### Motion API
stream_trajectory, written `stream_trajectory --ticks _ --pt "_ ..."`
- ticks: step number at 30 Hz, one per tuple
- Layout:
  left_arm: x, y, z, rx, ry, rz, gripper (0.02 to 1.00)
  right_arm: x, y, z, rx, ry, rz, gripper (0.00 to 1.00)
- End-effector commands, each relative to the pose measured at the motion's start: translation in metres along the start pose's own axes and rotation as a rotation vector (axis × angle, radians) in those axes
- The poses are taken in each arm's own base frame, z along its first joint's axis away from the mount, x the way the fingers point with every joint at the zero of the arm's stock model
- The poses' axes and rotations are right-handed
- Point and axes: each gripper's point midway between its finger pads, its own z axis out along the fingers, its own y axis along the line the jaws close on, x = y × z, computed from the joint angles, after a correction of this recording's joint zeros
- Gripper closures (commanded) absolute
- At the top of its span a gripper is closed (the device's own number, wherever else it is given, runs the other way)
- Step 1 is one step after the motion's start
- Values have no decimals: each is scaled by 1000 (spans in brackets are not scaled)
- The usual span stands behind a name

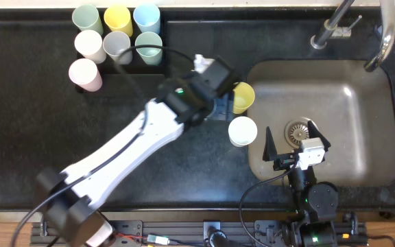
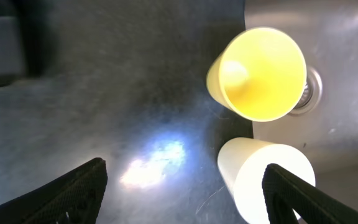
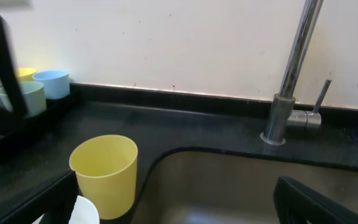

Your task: Store Cups

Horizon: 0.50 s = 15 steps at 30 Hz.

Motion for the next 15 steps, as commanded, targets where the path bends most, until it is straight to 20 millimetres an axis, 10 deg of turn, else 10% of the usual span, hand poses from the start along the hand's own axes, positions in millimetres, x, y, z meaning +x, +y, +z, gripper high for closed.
stream_trajectory --ticks 1,15 --pt "-10 -14 16 5 12 -27 187 3 -1 0 0 0 7 5" --pt "-24 -33 70 -29 47 -11 196 3 -1 0 0 0 7 3"
